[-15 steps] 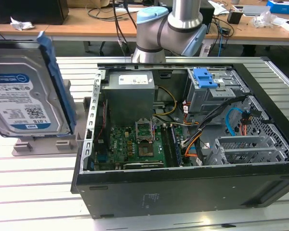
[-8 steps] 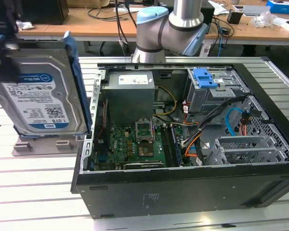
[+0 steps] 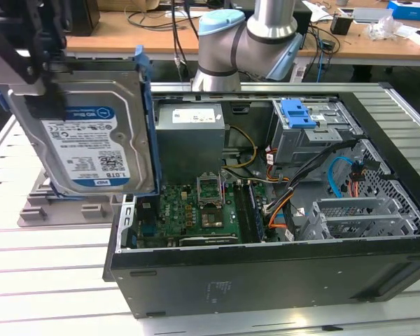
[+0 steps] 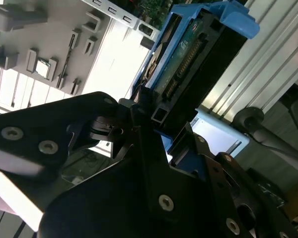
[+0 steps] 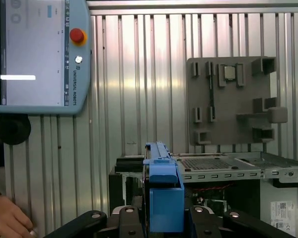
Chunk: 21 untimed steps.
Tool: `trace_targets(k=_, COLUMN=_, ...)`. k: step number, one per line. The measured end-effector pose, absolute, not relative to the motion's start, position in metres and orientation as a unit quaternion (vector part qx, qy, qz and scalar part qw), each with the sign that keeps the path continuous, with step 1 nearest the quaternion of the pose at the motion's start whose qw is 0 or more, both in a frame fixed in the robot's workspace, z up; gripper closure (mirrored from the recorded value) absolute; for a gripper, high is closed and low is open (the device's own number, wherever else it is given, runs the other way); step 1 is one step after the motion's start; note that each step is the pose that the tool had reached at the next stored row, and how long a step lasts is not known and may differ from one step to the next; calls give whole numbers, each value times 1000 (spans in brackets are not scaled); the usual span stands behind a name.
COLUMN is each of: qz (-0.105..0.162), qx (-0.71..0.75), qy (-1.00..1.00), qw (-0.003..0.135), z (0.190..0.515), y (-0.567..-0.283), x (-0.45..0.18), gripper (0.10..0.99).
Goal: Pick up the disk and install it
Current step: 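Pick up the disk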
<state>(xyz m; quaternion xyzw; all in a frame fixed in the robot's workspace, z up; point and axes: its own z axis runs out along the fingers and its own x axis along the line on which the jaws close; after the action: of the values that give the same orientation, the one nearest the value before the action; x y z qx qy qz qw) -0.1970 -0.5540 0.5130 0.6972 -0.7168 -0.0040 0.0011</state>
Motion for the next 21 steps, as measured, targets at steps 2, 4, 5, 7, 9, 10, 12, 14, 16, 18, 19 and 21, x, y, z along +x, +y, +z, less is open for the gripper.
trace_targets(k=2, qz=-4, qx=697, qy=-717, qw=1, z=513, y=-554, x=-190, gripper=722)
trace_targets(k=4, qz=-4, qx=697, qy=-717, qw=1, z=513, y=-554, x=-179, gripper=722)
trace_targets(k=5, qz=-4, qx=697, qy=-717, qw=1, z=513, y=-554, x=-176, gripper=722)
trace_targets(k=7, qz=-4, qx=697, qy=-717, qw=1, z=513, y=-554, x=-170, gripper=722)
trace_targets(k=9, qz=-4, qx=697, qy=-717, qw=1, z=513, y=-554, x=-162, gripper=722)
trace_targets(k=10, qz=-4, qx=697, qy=-717, qw=1, z=513, y=-554, x=-158, gripper=722)
trace_targets(k=12, qz=-4, qx=697, qy=-717, qw=1, z=513, y=-554, x=-149, gripper=722)
trace_targets(k=14, qz=-4, qx=697, qy=-717, qw=2, z=513, y=-554, x=-143, gripper=722)
trace_targets(k=16, qz=-4, qx=697, qy=-717, qw=2, z=513, y=-554, x=-137, gripper=722)
trace_targets(k=18, qz=-4, qx=697, qy=-717, qw=2, z=513, y=-554, x=-132, gripper=722)
trace_targets(k=19, qz=-5, qx=697, qy=-717, qw=2, z=513, y=-554, x=-128, gripper=722)
trace_targets(k=21, qz=-5, qx=697, qy=-717, qw=2, z=513, y=-554, x=-121, gripper=722)
